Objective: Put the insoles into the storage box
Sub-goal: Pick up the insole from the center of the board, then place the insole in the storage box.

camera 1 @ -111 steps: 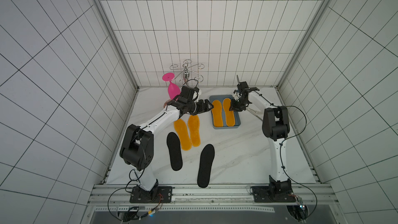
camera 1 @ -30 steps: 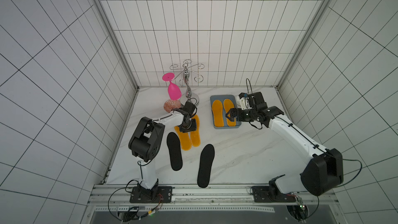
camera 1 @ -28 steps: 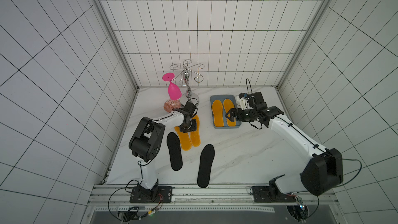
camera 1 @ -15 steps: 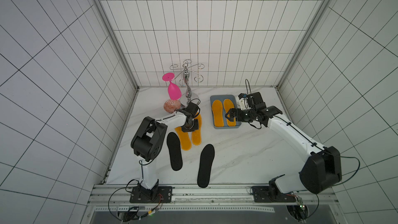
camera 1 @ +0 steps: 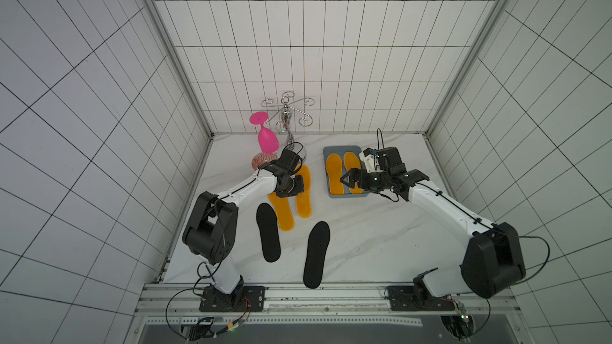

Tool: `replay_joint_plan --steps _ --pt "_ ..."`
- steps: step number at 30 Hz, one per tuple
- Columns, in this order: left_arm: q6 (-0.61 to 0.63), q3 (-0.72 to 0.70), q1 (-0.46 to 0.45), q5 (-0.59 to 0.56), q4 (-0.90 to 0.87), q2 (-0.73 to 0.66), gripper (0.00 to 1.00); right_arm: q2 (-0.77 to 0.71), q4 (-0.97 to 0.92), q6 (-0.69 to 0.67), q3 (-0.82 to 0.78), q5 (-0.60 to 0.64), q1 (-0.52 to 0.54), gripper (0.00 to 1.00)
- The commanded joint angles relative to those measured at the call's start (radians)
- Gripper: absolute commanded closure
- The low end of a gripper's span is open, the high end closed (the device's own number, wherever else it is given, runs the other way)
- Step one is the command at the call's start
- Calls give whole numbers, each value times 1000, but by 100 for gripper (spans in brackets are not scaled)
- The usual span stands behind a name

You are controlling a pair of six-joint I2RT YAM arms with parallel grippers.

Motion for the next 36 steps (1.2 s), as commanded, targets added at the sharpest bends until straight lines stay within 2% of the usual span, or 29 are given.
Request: replay_joint_plan --steps 1,8,12,23,29,36 --pt "-27 12 3 31 -10 -60 100 -19 104 69 -42 -55 21 9" --pt "-86 -19 -36 95 14 -202 100 18 275 181 -64 -110 81 31" --pt "-96 -24 -65 86 13 -249 100 54 375 232 -83 -162 99 44" --pt "-79 -15 -113 84 36 -258 100 159 482 270 -36 -250 126 67" --pt "-79 -14 -114 85 41 -261 100 190 527 300 -31 -282 131 76" --pt "-77 -27 -115 91 47 -255 100 157 656 392 -90 -311 132 74"
